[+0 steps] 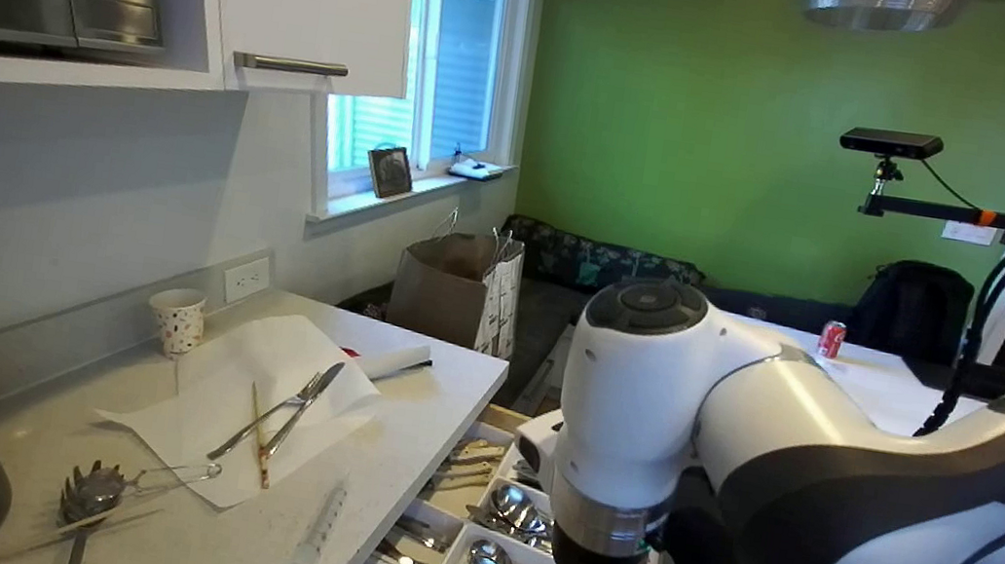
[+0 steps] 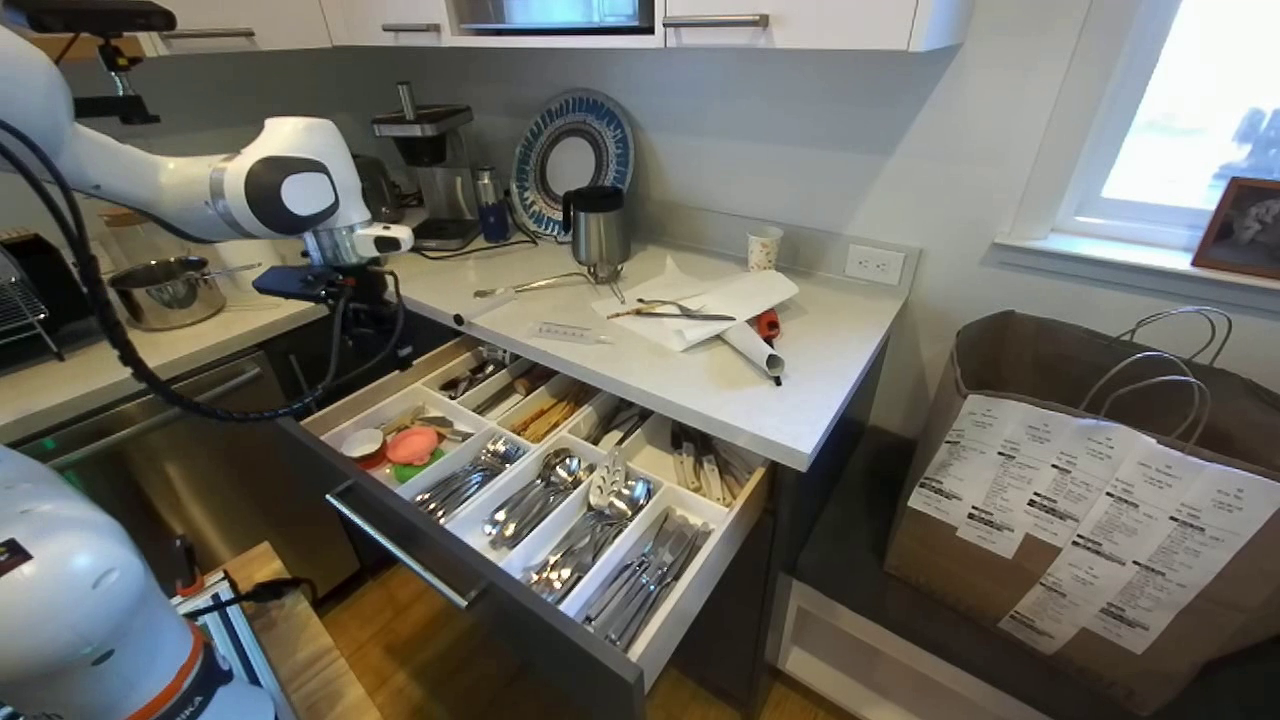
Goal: Pick up the peach lid from the open drawer and put it on the kitchen counter
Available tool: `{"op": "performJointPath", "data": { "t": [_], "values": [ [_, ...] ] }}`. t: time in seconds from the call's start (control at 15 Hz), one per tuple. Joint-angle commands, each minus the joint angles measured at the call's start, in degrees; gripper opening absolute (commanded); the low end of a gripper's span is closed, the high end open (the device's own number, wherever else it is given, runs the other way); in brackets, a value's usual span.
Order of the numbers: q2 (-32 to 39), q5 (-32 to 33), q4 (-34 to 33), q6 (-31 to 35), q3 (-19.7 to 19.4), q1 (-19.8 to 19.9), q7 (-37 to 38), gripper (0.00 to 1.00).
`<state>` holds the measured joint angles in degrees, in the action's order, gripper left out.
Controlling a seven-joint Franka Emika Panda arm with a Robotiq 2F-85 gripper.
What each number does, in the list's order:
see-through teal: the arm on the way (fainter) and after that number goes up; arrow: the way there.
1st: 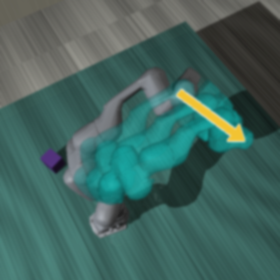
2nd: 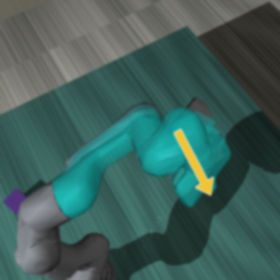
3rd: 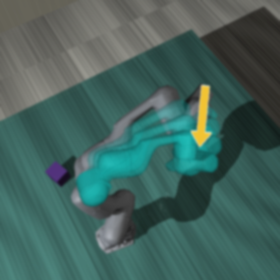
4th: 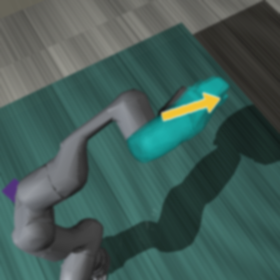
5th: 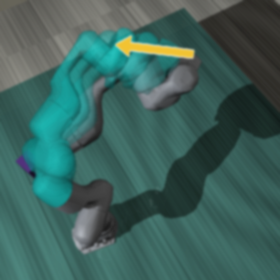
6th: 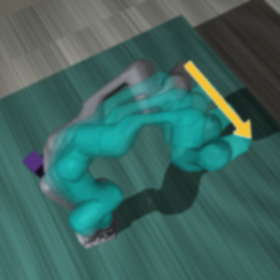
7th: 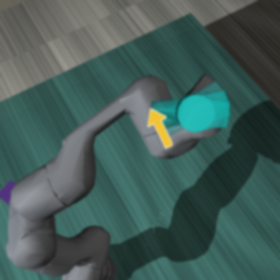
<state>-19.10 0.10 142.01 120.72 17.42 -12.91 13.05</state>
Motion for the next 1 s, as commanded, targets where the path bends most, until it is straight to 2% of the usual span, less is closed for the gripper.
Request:
{"op": "performJointPath", "data": {
  "t": [0.0,0.13,0.33,0.4,0.53,0.93],
  "values": [
    [4.0,-1.8,2.7,3.6,-0.9,-1.5,-4.7,1.00],
    [6.1,-0.8,4.4,9.6,-0.7,-1.8,-7.3,1.00],
    [9.8,-2.4,6.3,21.4,-0.9,-2.6,-11.2,1.00],
    [7.9,-0.8,5.2,16.3,-0.6,-2.0,-8.6,1.00],
    [9.7,-1.0,5.7,20.0,-0.6,-2.2,-9.6,1.00],
    [11.1,-1.4,5.1,21.6,-0.7,-2.5,-11.1,1.00]
  ]
}}
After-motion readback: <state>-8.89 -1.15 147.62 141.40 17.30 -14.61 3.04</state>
